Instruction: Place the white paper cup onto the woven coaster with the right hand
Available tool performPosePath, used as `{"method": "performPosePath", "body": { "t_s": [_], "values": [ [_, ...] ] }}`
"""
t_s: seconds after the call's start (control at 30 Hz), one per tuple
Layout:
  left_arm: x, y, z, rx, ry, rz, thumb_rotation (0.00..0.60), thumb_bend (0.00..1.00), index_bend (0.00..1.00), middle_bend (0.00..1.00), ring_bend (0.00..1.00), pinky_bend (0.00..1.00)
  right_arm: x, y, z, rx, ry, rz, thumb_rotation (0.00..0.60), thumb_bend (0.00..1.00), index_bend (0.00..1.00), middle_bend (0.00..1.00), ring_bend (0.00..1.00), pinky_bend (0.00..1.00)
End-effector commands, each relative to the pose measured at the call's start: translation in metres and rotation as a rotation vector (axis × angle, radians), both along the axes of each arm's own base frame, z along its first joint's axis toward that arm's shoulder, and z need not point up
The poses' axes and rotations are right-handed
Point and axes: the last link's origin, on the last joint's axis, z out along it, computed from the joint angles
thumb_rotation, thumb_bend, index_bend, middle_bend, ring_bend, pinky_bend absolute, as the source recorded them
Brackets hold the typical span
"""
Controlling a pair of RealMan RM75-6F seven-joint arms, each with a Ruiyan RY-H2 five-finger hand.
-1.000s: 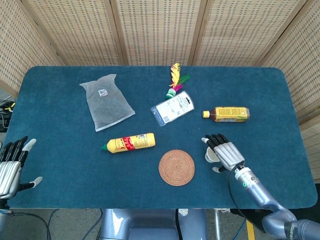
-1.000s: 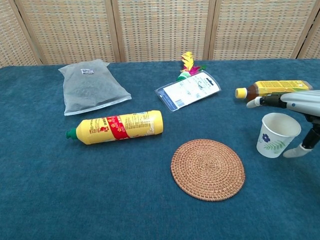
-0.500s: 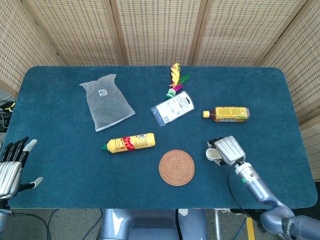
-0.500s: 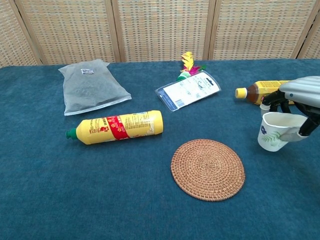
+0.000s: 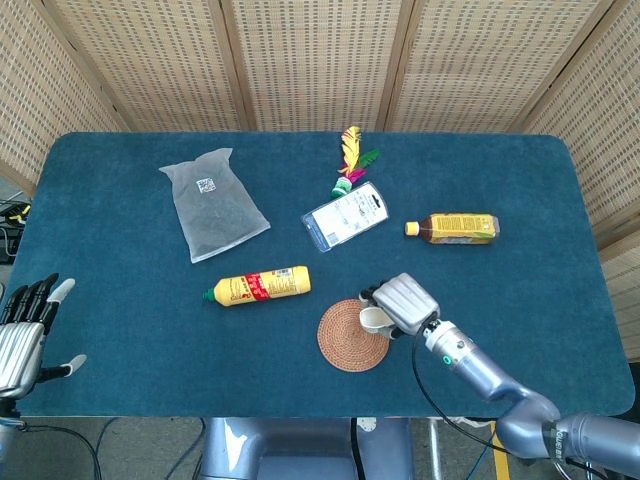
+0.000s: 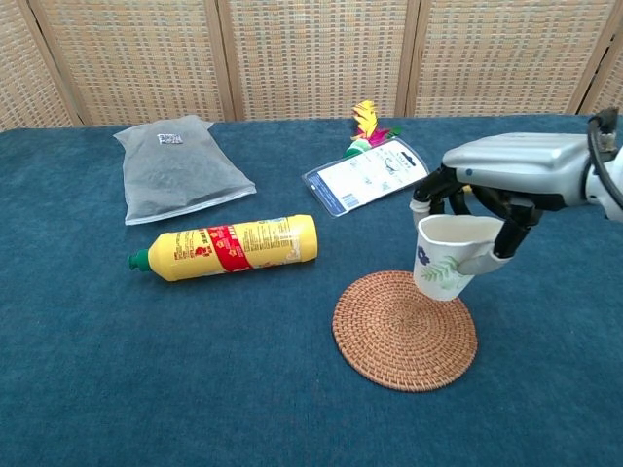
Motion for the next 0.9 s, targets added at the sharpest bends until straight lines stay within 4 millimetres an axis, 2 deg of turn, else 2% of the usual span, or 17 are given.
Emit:
{"method": "performPosePath", "body": {
  "t_s": [0.03,0.27,0.47,0.53,0.6,0.7,0.8,0.9],
  "values": [
    [0.000,0.000,0.000,-0.002,-0.002,0.000,0.600,0.00,0.00,0.00,0.00,0.00,0.012,0.002,-0.011,0.028,0.011,0.014,0.600,0.24,0.42,0.51,0.51,0.68],
    [-0.001,0.001,0.003,-0.008,-0.015,-0.003,0.600,0.00,0.00,0.00,0.00,0.00,0.018,0.012,-0.026,0.079,0.053,0.024,0.600,0.24,0.41,0.51,0.50,0.68],
    [-0.001,0.001,0.003,-0.015,-0.020,-0.004,0.600,0.00,0.00,0.00,0.00,0.00,0.022,0.017,-0.029,0.080,0.060,0.038,0.600,0.23,0.40,0.50,0.49,0.66],
    [-0.001,0.001,0.003,-0.016,-0.019,-0.005,0.600,0.00,0.00,0.00,0.00,0.00,0.022,0.017,-0.030,0.075,0.064,0.040,0.600,0.21,0.35,0.44,0.45,0.57],
    [-0.001,0.000,0.003,-0.018,-0.020,-0.006,0.600,0.00,0.00,0.00,0.00,0.00,0.021,0.018,-0.031,0.069,0.075,0.042,0.600,0.13,0.22,0.29,0.29,0.37],
    [-0.001,0.001,0.002,-0.020,-0.019,-0.005,0.600,0.00,0.00,0.00,0.00,0.00,0.019,0.019,-0.031,0.057,0.086,0.033,0.600,0.04,0.09,0.11,0.10,0.22],
    [-0.001,0.001,0.002,-0.021,-0.017,-0.005,0.600,0.00,0.00,0.00,0.00,0.00,0.020,0.021,-0.028,0.044,0.080,0.028,0.600,0.03,0.04,0.05,0.04,0.19],
    [-0.001,0.002,0.002,-0.022,-0.016,-0.005,0.600,0.00,0.00,0.00,0.00,0.00,0.024,0.026,-0.019,0.025,0.074,0.034,0.600,0.02,0.04,0.05,0.04,0.19]
  ]
}}
